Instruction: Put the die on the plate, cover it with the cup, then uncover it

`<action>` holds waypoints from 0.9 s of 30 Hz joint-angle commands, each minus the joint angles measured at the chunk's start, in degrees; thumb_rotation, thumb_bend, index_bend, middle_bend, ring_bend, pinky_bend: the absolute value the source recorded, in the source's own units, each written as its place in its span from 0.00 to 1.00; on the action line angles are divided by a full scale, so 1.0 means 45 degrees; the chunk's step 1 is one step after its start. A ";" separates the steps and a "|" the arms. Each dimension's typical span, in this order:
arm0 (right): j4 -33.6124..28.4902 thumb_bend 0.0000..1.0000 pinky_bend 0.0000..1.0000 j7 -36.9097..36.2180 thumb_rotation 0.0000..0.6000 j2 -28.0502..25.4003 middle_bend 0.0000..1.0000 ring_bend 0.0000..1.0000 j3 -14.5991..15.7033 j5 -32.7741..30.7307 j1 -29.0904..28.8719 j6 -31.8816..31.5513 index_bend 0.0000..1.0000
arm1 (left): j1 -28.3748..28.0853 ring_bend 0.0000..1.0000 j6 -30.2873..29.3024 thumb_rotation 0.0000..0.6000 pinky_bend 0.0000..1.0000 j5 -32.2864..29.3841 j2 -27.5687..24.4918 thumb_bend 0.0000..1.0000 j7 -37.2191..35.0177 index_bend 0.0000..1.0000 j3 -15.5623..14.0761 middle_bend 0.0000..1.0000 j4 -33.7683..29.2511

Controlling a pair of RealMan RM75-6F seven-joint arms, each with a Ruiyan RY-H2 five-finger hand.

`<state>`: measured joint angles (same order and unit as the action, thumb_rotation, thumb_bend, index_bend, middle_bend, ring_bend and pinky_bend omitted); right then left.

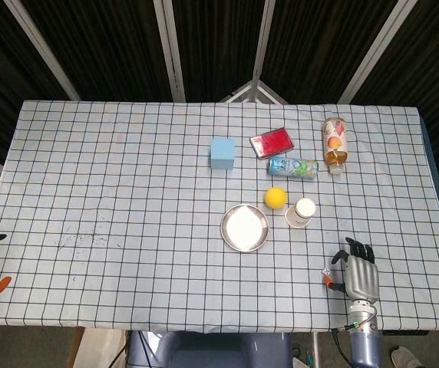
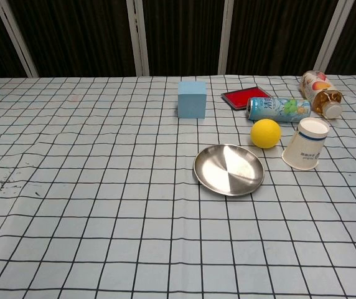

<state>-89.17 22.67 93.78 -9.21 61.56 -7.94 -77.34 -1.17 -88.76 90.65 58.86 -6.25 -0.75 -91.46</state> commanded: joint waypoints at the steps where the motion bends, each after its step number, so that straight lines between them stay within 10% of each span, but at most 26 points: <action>1: 0.0074 0.25 0.00 -0.0007 1.00 0.0038 0.15 0.10 -0.0008 -0.0039 -0.0027 0.0029 0.53 | -0.0003 0.00 0.0005 1.00 0.02 -0.0003 0.0003 0.30 0.0016 0.21 0.0001 0.00 -0.0005; 27: 0.0409 0.29 0.00 0.0103 1.00 0.0256 0.15 0.10 0.0048 -0.0276 -0.0250 0.0297 0.54 | -0.0060 0.00 0.0146 1.00 0.02 -0.0136 0.0092 0.30 0.0350 0.21 0.0043 0.00 -0.0084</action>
<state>-87.36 23.13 94.93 -9.00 60.40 -9.04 -76.09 -1.44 -88.10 90.04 59.27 -4.66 -0.56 -91.84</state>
